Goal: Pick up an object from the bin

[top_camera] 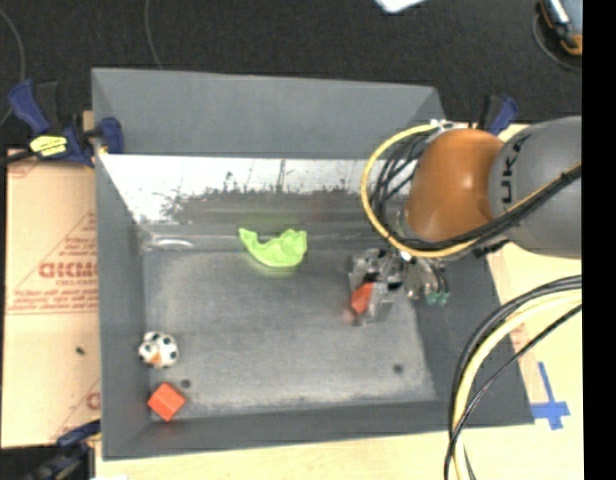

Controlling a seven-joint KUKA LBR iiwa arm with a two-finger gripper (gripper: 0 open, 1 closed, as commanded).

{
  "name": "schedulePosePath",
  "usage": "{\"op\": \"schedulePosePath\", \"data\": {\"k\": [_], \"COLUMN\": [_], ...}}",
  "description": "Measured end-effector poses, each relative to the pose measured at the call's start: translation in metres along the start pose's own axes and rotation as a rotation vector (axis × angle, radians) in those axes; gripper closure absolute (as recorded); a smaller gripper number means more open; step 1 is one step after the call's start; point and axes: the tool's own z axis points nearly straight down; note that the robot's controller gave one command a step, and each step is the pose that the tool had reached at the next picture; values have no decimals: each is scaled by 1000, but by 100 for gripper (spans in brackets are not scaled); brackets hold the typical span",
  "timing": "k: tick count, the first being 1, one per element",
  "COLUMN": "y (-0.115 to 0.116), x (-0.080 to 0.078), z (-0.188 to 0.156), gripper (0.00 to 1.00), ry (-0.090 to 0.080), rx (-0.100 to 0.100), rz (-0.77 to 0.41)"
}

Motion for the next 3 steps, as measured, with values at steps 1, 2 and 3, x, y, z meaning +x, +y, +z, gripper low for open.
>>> {"op": "schedulePosePath", "data": {"k": [1, 2, 3], "y": [-4, -1, 5], "x": [13, -2, 0], "z": [-40, -101, -181], "gripper": [100, 100, 100], "ry": [-4, 2, -12], "rx": [-1, 0, 2], "rz": [26, 23, -4]}}
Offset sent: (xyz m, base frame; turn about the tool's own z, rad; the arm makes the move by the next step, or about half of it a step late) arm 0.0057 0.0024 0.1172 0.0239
